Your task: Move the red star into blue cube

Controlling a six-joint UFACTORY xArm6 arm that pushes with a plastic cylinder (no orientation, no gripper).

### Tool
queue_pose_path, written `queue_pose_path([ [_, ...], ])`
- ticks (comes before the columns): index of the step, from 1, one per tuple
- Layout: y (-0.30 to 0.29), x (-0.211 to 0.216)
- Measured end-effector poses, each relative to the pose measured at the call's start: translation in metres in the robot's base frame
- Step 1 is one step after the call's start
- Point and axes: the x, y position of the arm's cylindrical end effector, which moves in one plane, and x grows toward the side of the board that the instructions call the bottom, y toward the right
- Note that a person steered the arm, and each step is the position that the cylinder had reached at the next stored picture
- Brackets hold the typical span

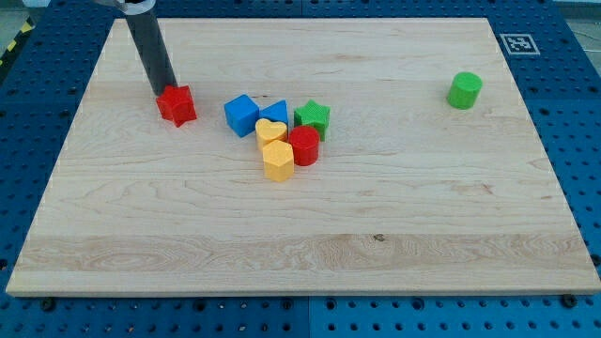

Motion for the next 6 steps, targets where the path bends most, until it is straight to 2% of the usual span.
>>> queue_pose_path([
  [3,-0.043,0.002],
  [6,-0.019,0.01],
])
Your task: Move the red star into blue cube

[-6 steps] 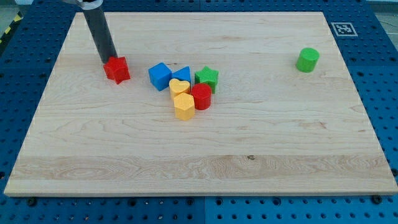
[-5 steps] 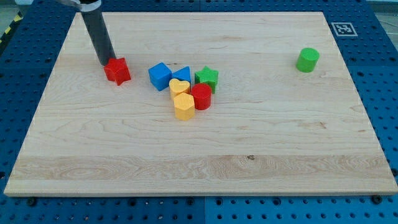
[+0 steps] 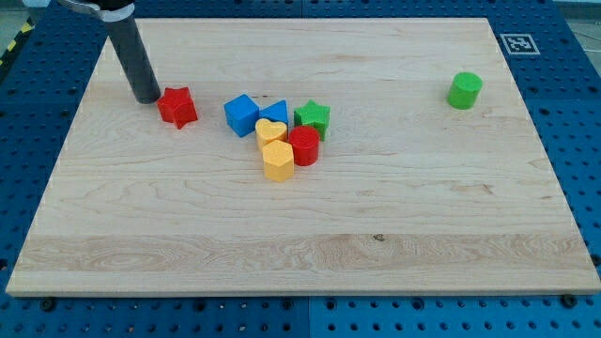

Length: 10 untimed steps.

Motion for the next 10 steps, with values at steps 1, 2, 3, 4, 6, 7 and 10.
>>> queue_pose_path([
  [1,0.003,0.008],
  [2,0.003,0.008],
  [3,0.005,0.008],
  [4,0.024,0.008],
  [6,0.042,0.008],
  [7,0.056,0.015],
  [10,0.052,0.016],
])
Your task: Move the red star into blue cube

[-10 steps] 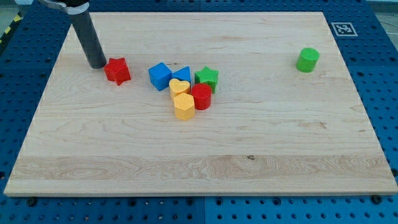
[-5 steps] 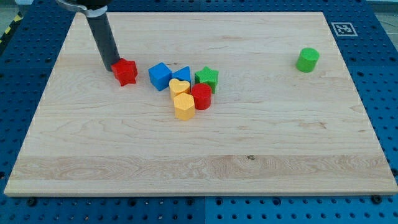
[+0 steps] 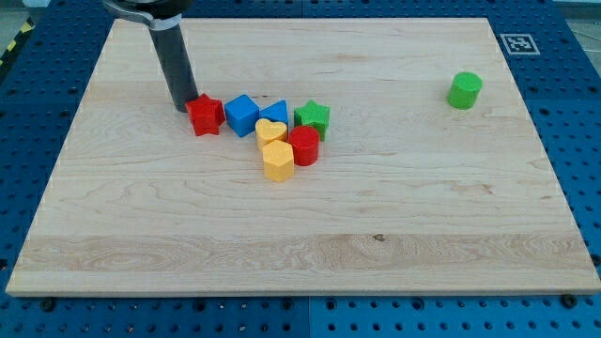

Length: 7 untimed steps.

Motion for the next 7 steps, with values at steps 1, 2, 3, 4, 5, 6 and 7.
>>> queue_pose_path([
  [1,0.0,0.005],
  [2,0.008,0.006],
  [3,0.008,0.014],
  [4,0.008,0.027],
  [5,0.008,0.027],
  [6,0.016,0.027],
  [7,0.031,0.027],
])
